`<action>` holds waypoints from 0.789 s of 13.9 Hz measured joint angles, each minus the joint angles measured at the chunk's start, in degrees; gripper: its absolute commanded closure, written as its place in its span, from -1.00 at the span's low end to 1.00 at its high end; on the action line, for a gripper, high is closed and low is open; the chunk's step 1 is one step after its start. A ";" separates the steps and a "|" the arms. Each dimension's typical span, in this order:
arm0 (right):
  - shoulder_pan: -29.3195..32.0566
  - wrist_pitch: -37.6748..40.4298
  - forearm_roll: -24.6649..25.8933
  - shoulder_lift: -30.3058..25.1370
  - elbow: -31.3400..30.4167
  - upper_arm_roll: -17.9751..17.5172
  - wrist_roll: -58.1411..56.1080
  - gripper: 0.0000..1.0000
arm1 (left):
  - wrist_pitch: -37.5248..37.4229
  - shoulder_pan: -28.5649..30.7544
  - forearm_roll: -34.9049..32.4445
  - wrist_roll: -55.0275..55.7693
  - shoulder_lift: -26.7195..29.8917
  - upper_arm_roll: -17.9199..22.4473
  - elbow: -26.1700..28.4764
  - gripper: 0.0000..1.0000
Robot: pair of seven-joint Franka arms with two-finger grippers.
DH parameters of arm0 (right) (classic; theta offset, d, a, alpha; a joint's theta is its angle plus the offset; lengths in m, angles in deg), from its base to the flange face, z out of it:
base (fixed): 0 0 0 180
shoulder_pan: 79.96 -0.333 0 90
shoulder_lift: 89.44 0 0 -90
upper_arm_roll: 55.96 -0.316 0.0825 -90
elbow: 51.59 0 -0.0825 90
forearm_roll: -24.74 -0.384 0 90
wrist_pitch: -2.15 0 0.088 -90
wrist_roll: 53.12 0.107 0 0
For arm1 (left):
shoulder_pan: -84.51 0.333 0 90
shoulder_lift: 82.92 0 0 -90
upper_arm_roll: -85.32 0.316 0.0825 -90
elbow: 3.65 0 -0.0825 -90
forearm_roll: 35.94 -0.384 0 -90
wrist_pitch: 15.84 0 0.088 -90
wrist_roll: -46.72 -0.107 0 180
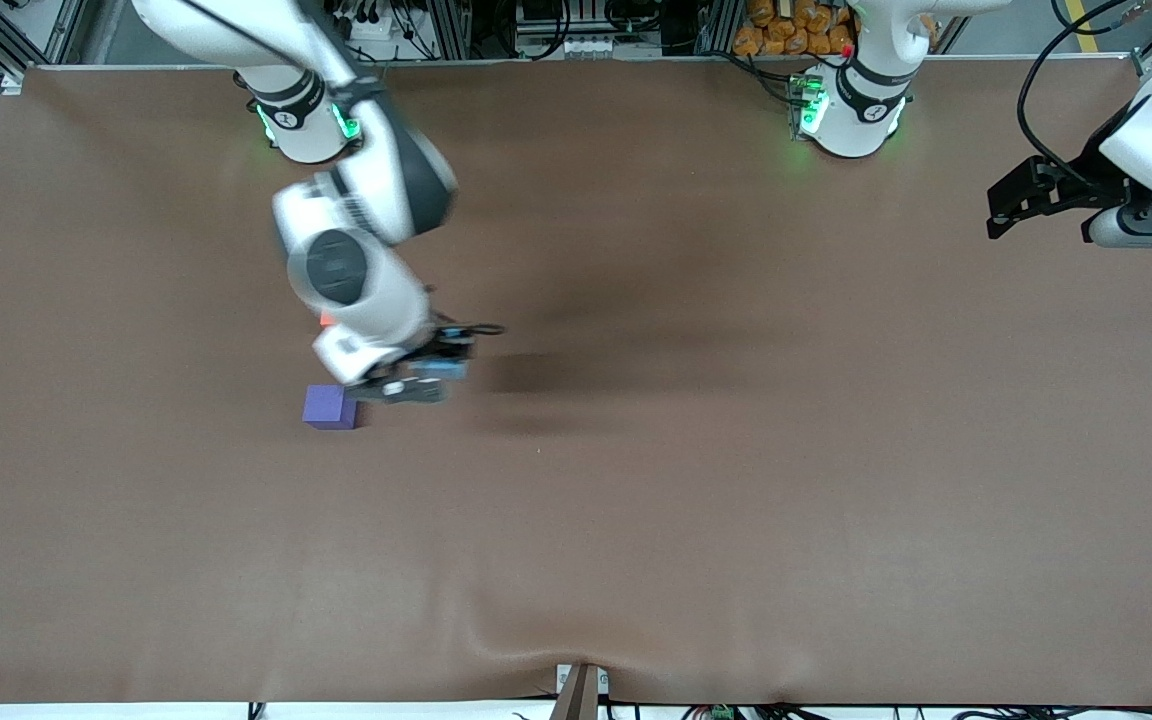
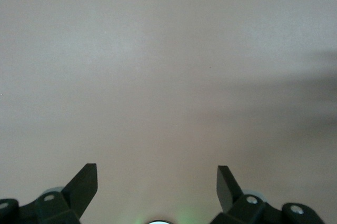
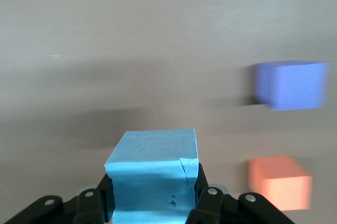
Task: Place blue block between orange and purple blocks
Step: 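Carry the blue block with the right gripper between orange and purple blocks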
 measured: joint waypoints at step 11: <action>11.81 -13.37 0.34 -4.98 -20.04 -0.05 -14.10 1.00 | 0.07 2.71 -0.91 -4.10 -0.02 0.40 -0.13 -1.00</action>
